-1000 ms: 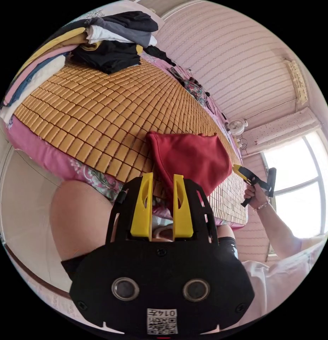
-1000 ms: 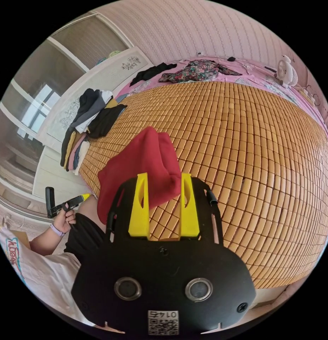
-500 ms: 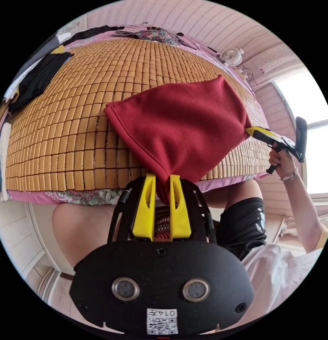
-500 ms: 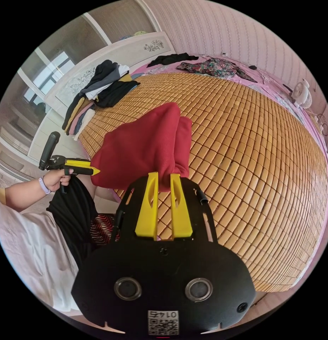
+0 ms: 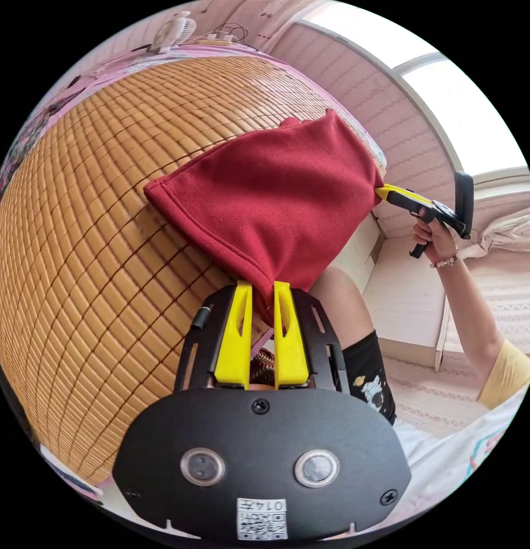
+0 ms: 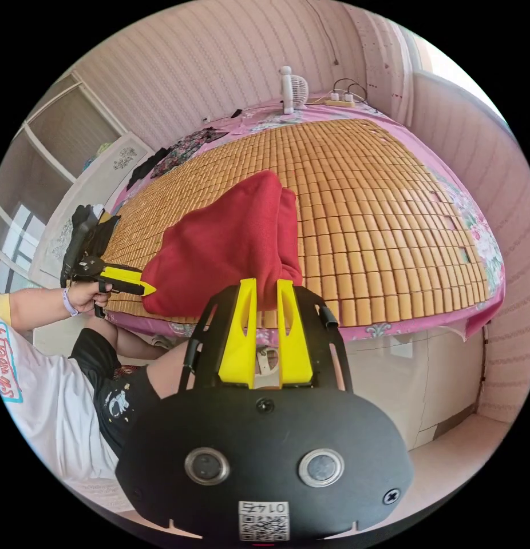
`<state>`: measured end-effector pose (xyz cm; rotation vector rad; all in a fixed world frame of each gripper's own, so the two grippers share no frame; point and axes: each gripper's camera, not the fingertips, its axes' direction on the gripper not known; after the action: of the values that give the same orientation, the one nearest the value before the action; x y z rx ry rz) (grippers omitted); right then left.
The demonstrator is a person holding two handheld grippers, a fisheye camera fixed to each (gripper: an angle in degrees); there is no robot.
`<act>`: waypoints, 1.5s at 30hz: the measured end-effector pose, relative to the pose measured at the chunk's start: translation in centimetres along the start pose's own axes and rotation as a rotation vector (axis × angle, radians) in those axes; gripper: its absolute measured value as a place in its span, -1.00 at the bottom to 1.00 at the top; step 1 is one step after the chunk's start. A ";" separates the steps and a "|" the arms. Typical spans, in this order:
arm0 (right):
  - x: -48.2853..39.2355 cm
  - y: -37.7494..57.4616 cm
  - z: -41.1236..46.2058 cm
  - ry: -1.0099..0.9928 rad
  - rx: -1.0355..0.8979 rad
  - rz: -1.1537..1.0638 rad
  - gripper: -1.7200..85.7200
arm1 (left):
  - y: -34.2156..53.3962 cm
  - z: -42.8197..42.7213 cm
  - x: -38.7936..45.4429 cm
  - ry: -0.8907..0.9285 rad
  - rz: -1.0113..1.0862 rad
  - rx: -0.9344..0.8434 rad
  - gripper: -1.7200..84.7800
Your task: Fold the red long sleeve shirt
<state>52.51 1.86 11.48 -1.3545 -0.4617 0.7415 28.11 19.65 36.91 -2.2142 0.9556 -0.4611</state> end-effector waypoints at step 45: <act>-45.3 4.6 12.5 -0.255 -0.157 -0.619 -0.94 | 65.4 -29.4 -6.1 -0.310 -0.849 0.910 -0.95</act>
<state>11.52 -21.31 14.44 -1.1676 -1.1014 0.3645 -24.98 -21.89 11.61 -1.6340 -0.3836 -0.7097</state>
